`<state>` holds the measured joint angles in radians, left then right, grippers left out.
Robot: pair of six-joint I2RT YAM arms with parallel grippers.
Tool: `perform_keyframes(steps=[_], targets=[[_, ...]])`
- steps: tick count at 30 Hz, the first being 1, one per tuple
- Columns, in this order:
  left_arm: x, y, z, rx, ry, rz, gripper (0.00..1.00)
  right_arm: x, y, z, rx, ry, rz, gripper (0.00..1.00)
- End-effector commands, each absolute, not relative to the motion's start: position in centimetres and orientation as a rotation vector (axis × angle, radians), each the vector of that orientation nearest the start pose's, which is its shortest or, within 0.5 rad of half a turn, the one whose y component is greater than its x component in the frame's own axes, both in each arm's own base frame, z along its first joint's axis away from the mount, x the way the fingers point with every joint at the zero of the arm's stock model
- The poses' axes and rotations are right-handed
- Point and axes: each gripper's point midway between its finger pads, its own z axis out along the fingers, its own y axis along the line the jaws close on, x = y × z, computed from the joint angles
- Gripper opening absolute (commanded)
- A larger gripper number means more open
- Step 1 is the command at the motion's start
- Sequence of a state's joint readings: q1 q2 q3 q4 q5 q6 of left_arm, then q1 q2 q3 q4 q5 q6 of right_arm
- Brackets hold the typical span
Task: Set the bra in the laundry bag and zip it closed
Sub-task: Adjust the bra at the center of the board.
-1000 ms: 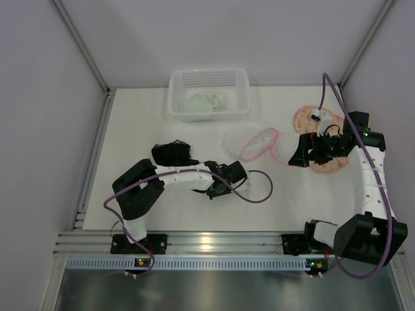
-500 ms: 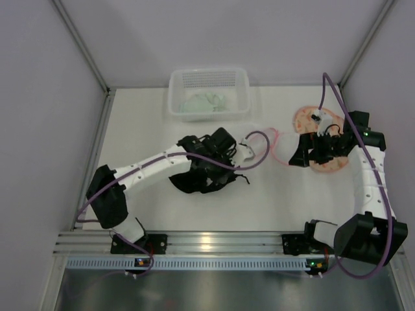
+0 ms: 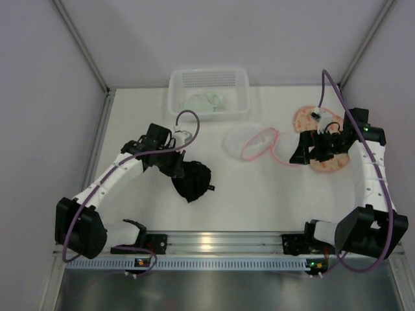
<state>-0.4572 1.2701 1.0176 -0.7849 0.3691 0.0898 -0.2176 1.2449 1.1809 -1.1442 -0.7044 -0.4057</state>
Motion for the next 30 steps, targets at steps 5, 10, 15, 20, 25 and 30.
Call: perform_keyframes(steps=[5,10,15,20,25,30], targets=[[26.5,-13.3,10.9,0.521,2.537,-0.563,0.0,24.6,5.2,20.5,-0.456,2.428,0.71,1.0],[28.3,-12.7,8.4,0.485,2.635,-0.56,0.01,24.6,5.4,20.7,-0.46,2.425,0.708,0.99],[29.1,-13.7,9.3,0.589,2.574,-0.625,0.2,24.6,5.3,20.6,-0.469,2.428,0.698,0.99],[29.4,-13.5,11.6,0.688,2.477,-0.591,0.42,24.8,5.4,20.6,-0.468,2.419,0.715,0.99],[29.1,-13.4,14.6,0.843,2.352,-0.561,0.65,24.9,5.6,20.4,-0.468,2.418,0.732,0.99],[29.0,-13.4,15.7,0.939,2.32,-0.549,0.68,25.1,6.0,20.7,-0.469,2.4,0.741,0.99]])
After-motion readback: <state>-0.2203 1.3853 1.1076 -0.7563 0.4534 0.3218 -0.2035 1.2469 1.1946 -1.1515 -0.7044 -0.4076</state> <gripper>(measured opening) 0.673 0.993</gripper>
